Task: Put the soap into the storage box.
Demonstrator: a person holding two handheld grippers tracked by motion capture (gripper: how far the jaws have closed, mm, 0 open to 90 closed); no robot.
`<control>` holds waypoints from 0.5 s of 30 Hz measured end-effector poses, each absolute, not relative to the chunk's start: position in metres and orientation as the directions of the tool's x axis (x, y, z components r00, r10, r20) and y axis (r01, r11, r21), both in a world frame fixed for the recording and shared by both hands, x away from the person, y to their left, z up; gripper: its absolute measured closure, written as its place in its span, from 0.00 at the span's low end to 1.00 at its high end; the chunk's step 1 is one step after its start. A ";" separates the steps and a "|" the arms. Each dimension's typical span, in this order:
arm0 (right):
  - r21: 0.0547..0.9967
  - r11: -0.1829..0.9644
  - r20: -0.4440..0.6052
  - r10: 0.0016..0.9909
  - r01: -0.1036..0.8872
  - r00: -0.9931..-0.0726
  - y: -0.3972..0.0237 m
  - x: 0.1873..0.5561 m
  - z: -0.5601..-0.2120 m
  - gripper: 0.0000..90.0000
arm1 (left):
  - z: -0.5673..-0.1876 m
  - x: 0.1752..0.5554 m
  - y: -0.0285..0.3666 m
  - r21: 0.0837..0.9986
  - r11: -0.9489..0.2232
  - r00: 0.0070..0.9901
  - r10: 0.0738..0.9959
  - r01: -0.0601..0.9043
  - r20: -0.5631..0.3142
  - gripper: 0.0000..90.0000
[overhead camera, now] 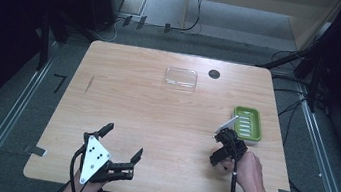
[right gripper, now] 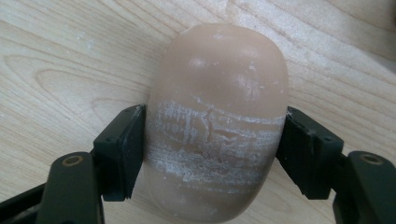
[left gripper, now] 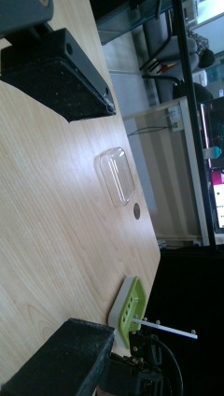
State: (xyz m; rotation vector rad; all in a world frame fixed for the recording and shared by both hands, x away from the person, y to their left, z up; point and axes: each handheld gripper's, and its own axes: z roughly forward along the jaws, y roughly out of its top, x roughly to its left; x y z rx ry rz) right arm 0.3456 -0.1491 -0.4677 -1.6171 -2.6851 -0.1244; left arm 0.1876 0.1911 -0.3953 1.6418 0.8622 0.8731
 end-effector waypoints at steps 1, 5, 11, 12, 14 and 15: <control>0.063 0.464 0.044 0.883 0.884 -0.467 -0.149 0.346 -0.468 0.33 | -0.395 0.188 0.191 0.972 -0.204 0.476 0.870 0.114 0.127 0.00; 0.059 0.461 0.037 0.886 0.886 -0.463 -0.150 0.346 -0.468 0.33 | -0.395 0.187 0.191 0.972 -0.209 0.478 0.868 0.112 0.131 0.00; 0.062 0.465 0.025 0.884 0.883 -0.467 -0.150 0.346 -0.468 0.35 | -0.395 0.186 0.191 0.973 -0.205 0.478 0.869 0.107 0.131 0.00; 0.060 0.467 0.028 0.883 0.882 -0.469 -0.150 0.346 -0.467 0.35 | -0.395 0.186 0.191 0.973 -0.204 0.478 0.869 0.105 0.131 0.00; 0.059 0.468 0.029 0.882 0.882 -0.470 -0.151 0.346 -0.467 0.35 | -0.395 0.186 0.190 0.973 -0.204 0.477 0.869 0.104 0.132 0.00; 0.059 0.470 0.031 0.881 0.881 -0.472 -0.151 0.346 -0.467 0.35 | -0.395 0.186 0.190 0.973 -0.205 0.476 0.869 0.103 0.133 0.00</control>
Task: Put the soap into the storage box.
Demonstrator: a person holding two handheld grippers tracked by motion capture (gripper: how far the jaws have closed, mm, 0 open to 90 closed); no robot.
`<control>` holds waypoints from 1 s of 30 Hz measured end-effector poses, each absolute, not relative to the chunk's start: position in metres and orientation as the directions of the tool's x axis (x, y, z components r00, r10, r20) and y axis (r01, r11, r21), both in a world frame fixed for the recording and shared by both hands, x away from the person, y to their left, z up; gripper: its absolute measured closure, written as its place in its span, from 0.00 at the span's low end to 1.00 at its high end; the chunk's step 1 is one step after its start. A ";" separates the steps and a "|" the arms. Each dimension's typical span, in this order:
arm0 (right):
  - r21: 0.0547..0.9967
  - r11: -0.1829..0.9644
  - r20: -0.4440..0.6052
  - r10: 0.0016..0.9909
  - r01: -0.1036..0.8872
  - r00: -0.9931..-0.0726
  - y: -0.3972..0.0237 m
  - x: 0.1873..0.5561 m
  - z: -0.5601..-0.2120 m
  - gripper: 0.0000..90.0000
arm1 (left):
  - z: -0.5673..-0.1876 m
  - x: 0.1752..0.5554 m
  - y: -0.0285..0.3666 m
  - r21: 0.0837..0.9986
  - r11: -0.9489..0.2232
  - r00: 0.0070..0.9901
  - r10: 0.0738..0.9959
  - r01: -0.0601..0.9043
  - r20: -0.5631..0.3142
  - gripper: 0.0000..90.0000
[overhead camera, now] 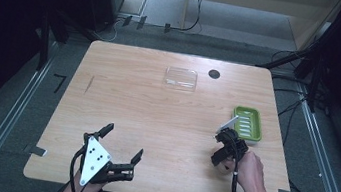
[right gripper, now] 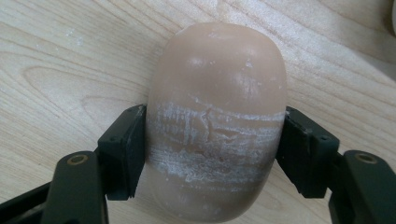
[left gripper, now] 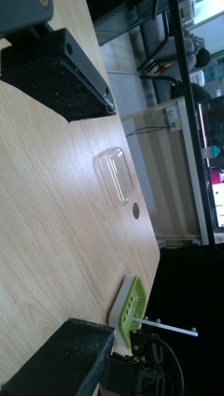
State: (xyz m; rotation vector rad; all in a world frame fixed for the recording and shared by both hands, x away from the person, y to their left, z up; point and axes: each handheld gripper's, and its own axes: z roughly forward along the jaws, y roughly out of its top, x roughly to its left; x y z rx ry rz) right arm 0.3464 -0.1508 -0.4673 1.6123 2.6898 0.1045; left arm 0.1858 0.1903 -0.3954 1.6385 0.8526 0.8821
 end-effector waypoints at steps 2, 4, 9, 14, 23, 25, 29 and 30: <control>0.057 0.482 0.035 0.875 0.875 -0.484 -0.152 0.348 -0.467 0.36 | -0.395 0.186 0.191 0.973 -0.206 0.477 0.869 0.104 0.133 0.00; 0.052 0.481 0.040 0.874 0.875 -0.483 -0.153 0.348 -0.467 0.36 | -0.395 0.186 0.191 0.973 -0.208 0.476 0.869 0.105 0.134 0.00; 0.044 0.487 0.042 0.871 0.872 -0.489 -0.155 0.349 -0.467 0.36 | -0.395 0.186 0.191 0.972 -0.208 0.477 0.869 0.106 0.134 0.00; 0.035 0.487 0.041 0.872 0.873 -0.488 -0.155 0.348 -0.467 0.36 | -0.395 0.187 0.190 0.973 -0.208 0.481 0.866 0.102 0.135 0.00; 0.035 0.497 0.036 0.866 0.867 -0.498 -0.160 0.348 -0.460 0.36 | -0.396 0.187 0.190 0.971 -0.215 0.488 0.862 0.101 0.140 0.00; 0.033 0.496 0.035 0.867 0.868 -0.497 -0.162 0.348 -0.458 0.36 | -0.396 0.187 0.190 0.971 -0.216 0.491 0.860 0.097 0.142 0.00; 0.023 0.504 0.034 0.863 0.863 -0.505 -0.164 0.348 -0.456 0.36 | -0.396 0.187 0.190 0.972 -0.214 0.491 0.860 0.099 0.140 0.00; 0.021 0.503 0.035 0.863 0.864 -0.504 -0.165 0.348 -0.455 0.36 | -0.396 0.187 0.190 0.972 -0.214 0.491 0.860 0.098 0.140 0.00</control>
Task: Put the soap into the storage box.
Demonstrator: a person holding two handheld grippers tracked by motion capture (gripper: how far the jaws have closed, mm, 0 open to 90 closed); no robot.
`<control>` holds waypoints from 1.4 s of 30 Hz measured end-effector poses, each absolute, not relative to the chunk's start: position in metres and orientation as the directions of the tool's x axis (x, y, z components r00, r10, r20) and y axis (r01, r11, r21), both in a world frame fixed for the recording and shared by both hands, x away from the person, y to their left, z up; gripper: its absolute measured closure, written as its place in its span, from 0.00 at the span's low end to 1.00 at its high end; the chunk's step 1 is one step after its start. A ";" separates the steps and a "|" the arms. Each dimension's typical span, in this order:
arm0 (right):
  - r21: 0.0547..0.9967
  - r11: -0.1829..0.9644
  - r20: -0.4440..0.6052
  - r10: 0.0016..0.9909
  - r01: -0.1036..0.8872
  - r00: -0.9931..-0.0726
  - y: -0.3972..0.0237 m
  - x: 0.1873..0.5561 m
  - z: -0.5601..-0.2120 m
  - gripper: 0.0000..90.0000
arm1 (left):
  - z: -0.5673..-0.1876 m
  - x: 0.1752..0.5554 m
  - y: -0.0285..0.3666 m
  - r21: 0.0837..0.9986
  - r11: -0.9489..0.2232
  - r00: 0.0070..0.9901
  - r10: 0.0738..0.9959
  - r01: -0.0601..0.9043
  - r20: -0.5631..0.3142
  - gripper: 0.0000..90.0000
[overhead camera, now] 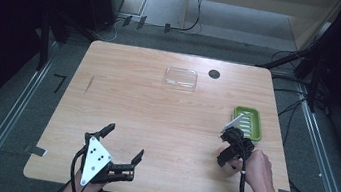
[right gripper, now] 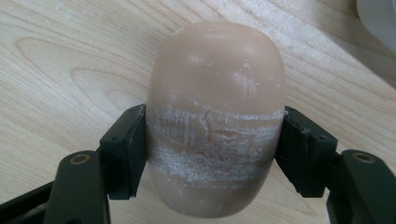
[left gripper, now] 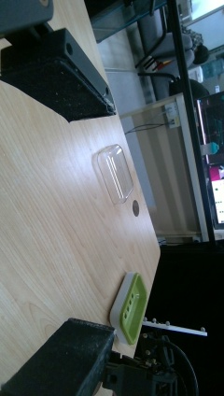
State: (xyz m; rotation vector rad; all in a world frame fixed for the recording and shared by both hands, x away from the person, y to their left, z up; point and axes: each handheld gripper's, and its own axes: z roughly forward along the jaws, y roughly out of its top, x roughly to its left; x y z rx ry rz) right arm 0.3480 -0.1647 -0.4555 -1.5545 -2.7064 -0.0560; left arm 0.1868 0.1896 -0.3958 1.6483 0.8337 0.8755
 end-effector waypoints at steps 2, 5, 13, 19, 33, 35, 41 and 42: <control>0.015 0.504 0.036 0.863 0.864 -0.504 -0.166 0.348 -0.455 0.36 | -0.396 0.187 0.190 0.972 -0.215 0.492 0.859 0.098 0.141 0.00; 0.009 0.505 0.037 0.862 0.863 -0.505 -0.168 0.348 -0.453 0.37 | -0.396 0.187 0.189 0.972 -0.214 0.492 0.859 0.098 0.140 0.00; 0.000 0.504 0.033 0.863 0.864 -0.504 -0.175 0.349 -0.448 0.37 | -0.396 0.187 0.189 0.970 -0.225 0.498 0.855 0.097 0.148 0.00; -0.005 0.495 0.034 0.868 0.869 -0.495 -0.181 0.349 -0.443 0.37 | -0.396 0.187 0.188 0.970 -0.223 0.499 0.853 0.091 0.150 0.00; -0.011 0.485 0.035 0.874 0.874 -0.484 -0.189 0.357 -0.434 0.37 | -0.396 0.188 0.188 0.970 -0.224 0.503 0.851 0.092 0.149 0.00; -0.014 0.480 0.035 0.877 0.877 -0.479 -0.190 0.357 -0.434 0.37 | -0.396 0.188 0.188 0.970 -0.224 0.502 0.852 0.090 0.149 0.00; -0.019 0.471 0.037 0.882 0.882 -0.470 -0.194 0.360 -0.432 0.37 | -0.396 0.188 0.187 0.971 -0.223 0.504 0.851 0.088 0.150 0.00; -0.020 0.471 0.039 0.882 0.882 -0.470 -0.195 0.360 -0.432 0.37 | -0.396 0.188 0.188 0.971 -0.223 0.504 0.850 0.088 0.150 0.00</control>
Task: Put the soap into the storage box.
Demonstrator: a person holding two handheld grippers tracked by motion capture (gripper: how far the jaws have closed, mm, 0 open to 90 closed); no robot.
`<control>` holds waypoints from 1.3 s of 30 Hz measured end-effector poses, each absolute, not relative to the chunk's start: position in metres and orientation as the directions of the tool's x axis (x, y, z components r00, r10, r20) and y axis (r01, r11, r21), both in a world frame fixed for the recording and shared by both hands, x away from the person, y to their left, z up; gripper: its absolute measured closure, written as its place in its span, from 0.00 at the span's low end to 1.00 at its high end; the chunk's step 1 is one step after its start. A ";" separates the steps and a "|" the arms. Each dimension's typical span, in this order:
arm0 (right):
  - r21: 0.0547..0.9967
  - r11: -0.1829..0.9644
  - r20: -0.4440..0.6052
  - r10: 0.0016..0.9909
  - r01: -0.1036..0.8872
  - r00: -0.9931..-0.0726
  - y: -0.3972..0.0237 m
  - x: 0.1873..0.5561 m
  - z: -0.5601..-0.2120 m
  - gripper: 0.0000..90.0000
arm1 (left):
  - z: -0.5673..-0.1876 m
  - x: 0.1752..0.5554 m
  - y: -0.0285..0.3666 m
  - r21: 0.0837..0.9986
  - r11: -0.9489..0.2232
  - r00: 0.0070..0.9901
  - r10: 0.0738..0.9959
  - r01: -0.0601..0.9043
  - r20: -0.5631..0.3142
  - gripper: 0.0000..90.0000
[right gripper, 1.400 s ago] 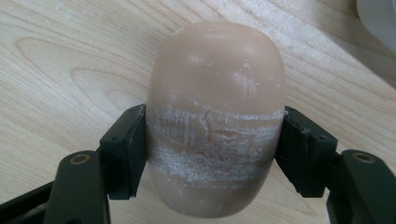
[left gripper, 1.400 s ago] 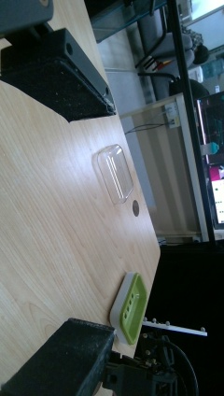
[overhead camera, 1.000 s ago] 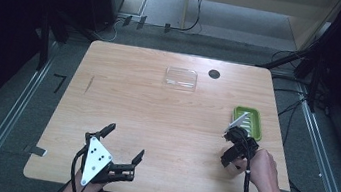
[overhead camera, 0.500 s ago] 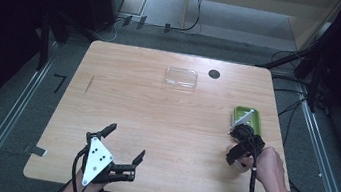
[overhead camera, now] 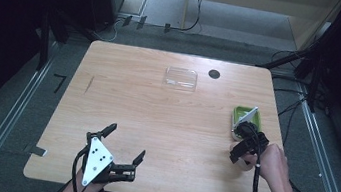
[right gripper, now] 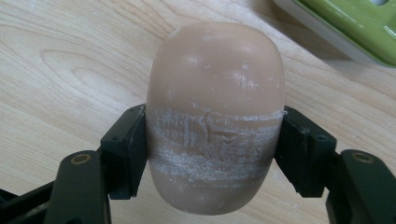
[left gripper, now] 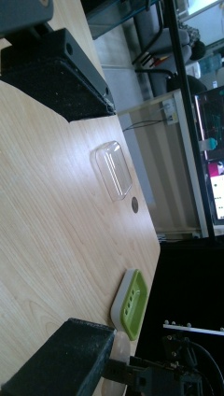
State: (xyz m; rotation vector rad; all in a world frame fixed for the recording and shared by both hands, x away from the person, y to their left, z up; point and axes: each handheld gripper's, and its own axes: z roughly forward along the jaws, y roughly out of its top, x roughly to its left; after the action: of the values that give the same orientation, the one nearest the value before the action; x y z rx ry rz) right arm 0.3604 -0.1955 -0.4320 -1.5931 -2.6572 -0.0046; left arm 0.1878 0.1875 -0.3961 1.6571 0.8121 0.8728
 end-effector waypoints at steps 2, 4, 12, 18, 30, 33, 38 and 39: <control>-0.021 0.465 0.040 0.885 0.885 -0.464 -0.197 0.362 -0.431 0.37 | -0.396 0.188 0.187 0.971 -0.223 0.504 0.851 0.088 0.150 0.00; -0.017 0.463 0.041 0.886 0.886 -0.462 -0.199 0.363 -0.430 0.37 | -0.396 0.188 0.188 0.971 -0.224 0.505 0.850 0.089 0.150 0.00; -0.014 0.452 0.037 0.892 0.892 -0.451 -0.204 0.368 -0.426 0.37 | -0.396 0.188 0.187 0.971 -0.224 0.505 0.850 0.087 0.151 0.00; -0.012 0.435 0.044 0.900 0.901 -0.434 -0.208 0.371 -0.426 0.37 | -0.396 0.188 0.187 0.970 -0.228 0.506 0.848 0.085 0.155 0.00; -0.005 0.421 0.037 0.907 0.907 -0.420 -0.212 0.379 -0.421 0.37 | -0.396 0.188 0.187 0.970 -0.230 0.507 0.848 0.085 0.156 0.00; -0.004 0.415 0.035 0.909 0.910 -0.415 -0.214 0.382 -0.421 0.37 | -0.396 0.188 0.187 0.970 -0.229 0.506 0.848 0.086 0.156 0.00; 0.004 0.409 0.032 0.912 0.912 -0.409 -0.216 0.386 -0.420 0.37 | -0.396 0.188 0.187 0.969 -0.234 0.507 0.847 0.086 0.160 0.00; 0.005 0.406 0.033 0.913 0.914 -0.406 -0.216 0.387 -0.419 0.37 | -0.396 0.188 0.187 0.968 -0.234 0.507 0.847 0.086 0.160 0.00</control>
State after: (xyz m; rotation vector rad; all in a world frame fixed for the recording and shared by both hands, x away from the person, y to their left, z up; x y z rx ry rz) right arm 0.3867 -0.2157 -0.4194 -1.6986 -2.6133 -0.0344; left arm 0.1878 0.1871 -0.3961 1.6665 0.8040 0.8773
